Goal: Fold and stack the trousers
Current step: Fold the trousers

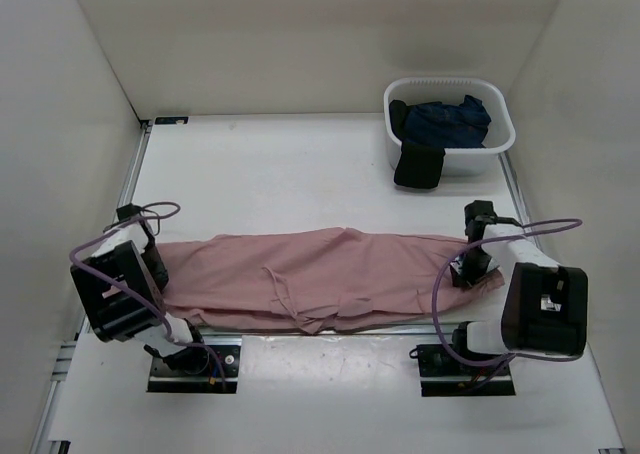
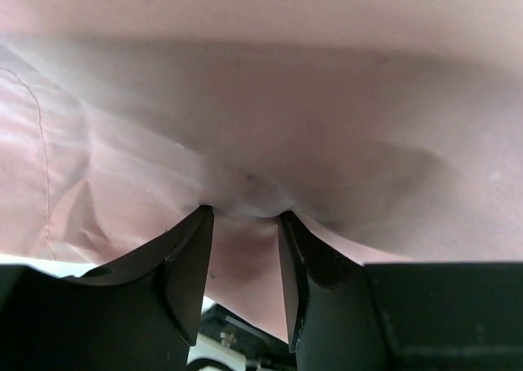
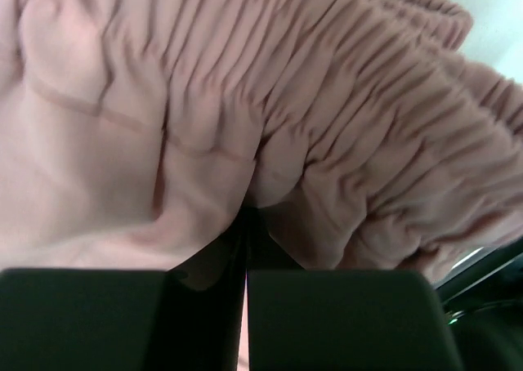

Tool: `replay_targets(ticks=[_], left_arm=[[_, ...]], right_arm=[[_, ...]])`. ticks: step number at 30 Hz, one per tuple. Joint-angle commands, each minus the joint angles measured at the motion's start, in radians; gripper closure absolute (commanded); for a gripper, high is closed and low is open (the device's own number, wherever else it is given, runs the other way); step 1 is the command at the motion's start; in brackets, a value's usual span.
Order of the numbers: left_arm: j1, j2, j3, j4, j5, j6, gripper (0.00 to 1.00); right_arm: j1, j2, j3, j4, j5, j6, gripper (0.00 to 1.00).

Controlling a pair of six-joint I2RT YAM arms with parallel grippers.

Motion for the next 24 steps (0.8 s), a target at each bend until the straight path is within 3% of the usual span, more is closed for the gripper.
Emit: replay_targets(ticks=[1, 9, 12, 15, 16, 19, 24], left_arm=[[-0.069, 0.064, 0.074, 0.184, 0.002, -0.011, 0.51], [-0.169, 0.254, 0.362, 0.172, -0.035, -0.011, 0.51], [-0.180, 0.265, 0.385, 0.135, -0.035, -0.011, 0.51], [-0.180, 0.224, 0.315, 0.114, -0.012, -0.011, 0.49], [-0.180, 0.210, 0.296, 0.113, -0.012, -0.011, 0.48], [-0.180, 0.158, 0.221, 0.113, 0.012, -0.011, 0.47], [-0.180, 0.118, 0.167, 0.113, 0.021, -0.011, 0.47]], right_arm=[[-0.062, 0.103, 0.028, 0.159, 0.047, 0.084, 1.00], [-0.098, 0.206, 0.231, 0.240, 0.062, -0.001, 1.00], [-0.109, 0.206, 0.310, 0.211, -0.036, -0.066, 0.97], [-0.109, 0.134, 0.335, 0.153, -0.121, -0.158, 0.68], [-0.118, 0.111, 0.335, 0.120, -0.121, -0.158, 0.44], [-0.137, -0.005, 0.291, 0.035, -0.073, -0.153, 0.12], [-0.240, -0.139, 0.119, 0.047, -0.064, -0.103, 0.01]])
